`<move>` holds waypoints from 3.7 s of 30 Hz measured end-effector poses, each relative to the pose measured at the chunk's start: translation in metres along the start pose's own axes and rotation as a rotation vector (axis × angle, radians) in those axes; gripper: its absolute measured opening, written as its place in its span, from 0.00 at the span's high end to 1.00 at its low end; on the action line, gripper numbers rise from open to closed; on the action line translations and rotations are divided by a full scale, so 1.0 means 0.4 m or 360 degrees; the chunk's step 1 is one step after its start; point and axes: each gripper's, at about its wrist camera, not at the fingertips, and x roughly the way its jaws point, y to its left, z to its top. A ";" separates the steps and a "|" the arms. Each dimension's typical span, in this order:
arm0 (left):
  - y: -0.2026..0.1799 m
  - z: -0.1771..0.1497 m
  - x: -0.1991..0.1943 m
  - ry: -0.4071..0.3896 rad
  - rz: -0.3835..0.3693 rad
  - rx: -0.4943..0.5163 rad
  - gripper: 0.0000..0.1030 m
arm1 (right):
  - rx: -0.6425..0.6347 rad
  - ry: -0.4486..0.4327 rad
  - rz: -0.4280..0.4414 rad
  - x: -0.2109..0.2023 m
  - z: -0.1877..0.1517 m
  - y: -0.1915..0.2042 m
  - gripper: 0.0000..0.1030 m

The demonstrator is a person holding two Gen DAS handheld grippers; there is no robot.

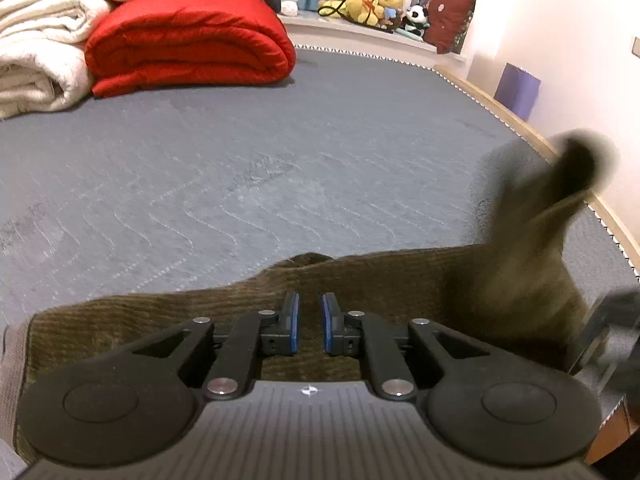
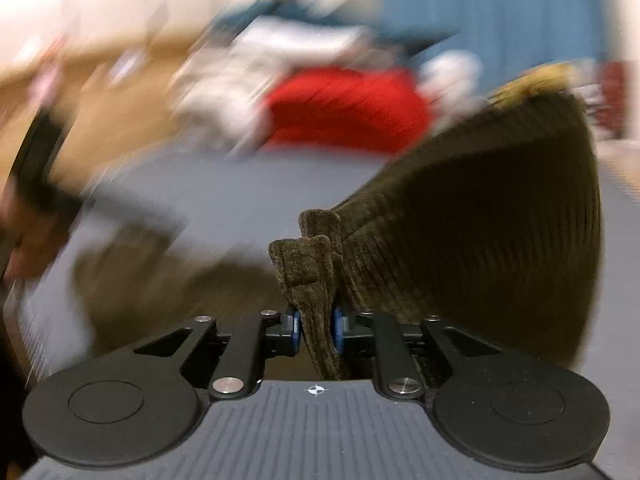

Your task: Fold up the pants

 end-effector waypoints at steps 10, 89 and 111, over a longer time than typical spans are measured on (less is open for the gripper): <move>0.005 -0.004 0.030 0.0053 -0.0053 -0.0043 0.75 | -0.0271 0.0246 0.0293 0.038 0.003 0.136 0.53; 0.011 -0.007 0.332 0.0506 -0.0779 -0.0624 0.22 | -0.0511 -0.0149 0.0492 0.020 -0.019 0.063 0.83; 0.004 0.037 0.108 -0.0042 -0.0303 -0.0077 0.59 | 0.0146 0.0122 -0.0022 0.039 0.023 -0.151 0.34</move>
